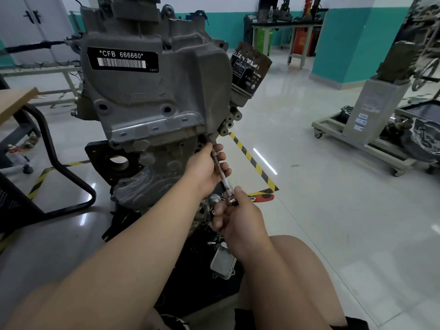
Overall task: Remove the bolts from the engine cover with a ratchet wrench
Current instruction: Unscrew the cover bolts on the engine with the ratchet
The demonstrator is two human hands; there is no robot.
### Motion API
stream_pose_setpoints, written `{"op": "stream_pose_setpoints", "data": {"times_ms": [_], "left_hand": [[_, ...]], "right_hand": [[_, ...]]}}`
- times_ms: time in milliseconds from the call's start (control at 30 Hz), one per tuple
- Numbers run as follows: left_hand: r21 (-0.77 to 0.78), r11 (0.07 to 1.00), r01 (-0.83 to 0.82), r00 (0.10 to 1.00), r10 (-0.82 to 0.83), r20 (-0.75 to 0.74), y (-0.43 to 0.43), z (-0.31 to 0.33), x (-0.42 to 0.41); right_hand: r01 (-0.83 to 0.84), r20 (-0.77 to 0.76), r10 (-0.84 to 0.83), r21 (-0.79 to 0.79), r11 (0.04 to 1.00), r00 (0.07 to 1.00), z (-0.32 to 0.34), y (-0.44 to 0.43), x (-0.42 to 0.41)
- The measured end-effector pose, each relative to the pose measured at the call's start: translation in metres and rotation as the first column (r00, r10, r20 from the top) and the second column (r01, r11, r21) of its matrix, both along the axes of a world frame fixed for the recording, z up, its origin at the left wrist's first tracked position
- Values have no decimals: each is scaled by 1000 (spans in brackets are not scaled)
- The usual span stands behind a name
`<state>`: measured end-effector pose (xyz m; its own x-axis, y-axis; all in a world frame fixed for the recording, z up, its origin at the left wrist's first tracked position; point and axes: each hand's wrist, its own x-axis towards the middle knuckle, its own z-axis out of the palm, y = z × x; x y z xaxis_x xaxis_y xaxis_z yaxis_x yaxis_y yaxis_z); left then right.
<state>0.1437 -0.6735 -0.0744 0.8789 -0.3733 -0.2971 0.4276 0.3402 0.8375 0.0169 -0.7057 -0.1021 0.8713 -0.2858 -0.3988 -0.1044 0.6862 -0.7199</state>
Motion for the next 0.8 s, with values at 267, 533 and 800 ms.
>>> {"op": "stream_pose_setpoints", "data": {"times_ms": [267, 533, 800], "left_hand": [[73, 997, -11, 1000, 9, 23, 1, 4, -2], [138, 987, -85, 993, 74, 87, -4, 5, -3], [168, 975, -143, 986, 126, 110, -5, 2, -2]], "right_hand": [[-159, 101, 129, 396, 904, 986, 7, -4, -7], [-176, 109, 141, 464, 868, 984, 9, -3, -9], [-66, -17, 64, -153, 986, 998, 2, 2, -4]]}}
